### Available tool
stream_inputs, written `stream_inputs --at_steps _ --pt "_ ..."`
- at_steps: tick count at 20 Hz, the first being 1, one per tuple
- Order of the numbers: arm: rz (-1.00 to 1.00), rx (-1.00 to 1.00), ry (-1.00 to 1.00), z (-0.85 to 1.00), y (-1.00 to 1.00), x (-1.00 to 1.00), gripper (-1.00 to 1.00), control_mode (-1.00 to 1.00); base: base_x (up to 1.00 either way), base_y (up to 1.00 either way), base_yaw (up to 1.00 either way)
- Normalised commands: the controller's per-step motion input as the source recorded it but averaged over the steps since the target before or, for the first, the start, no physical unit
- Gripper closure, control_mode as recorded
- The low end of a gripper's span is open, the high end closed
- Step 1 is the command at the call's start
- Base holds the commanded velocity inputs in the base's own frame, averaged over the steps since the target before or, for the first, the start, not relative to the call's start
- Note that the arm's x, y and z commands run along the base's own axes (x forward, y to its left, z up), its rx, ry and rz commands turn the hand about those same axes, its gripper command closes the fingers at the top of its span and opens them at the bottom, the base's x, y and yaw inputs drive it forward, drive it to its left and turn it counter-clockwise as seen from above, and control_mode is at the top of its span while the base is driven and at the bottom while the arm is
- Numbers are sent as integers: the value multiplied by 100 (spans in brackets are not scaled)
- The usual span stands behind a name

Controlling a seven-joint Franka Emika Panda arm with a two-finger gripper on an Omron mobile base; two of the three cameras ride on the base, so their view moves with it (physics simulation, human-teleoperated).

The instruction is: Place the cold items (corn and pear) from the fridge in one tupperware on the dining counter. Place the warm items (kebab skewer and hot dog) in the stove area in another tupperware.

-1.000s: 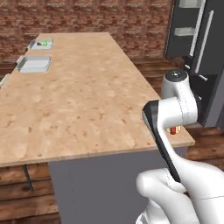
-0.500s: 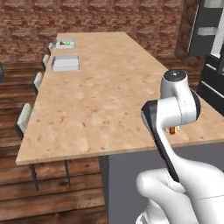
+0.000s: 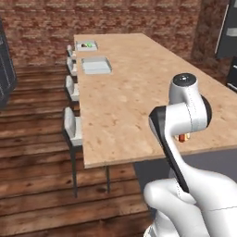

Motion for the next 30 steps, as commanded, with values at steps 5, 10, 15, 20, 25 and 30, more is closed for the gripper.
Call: stream_inputs --at_steps 5,10,15,20,25,30 --pt "0 0 0 0 0 0 100 100 2 100 -43" --pt "0 0 0 0 0 0 100 100 3 100 -60" --pt "0 0 0 0 0 0 100 100 2 100 -56" --pt "0 0 0 0 0 0 100 100 5 100 -52" --pt "0 0 0 0 0 0 100 100 9 100 -50" --pt "0 0 0 0 0 0 100 100 12 100 -44"
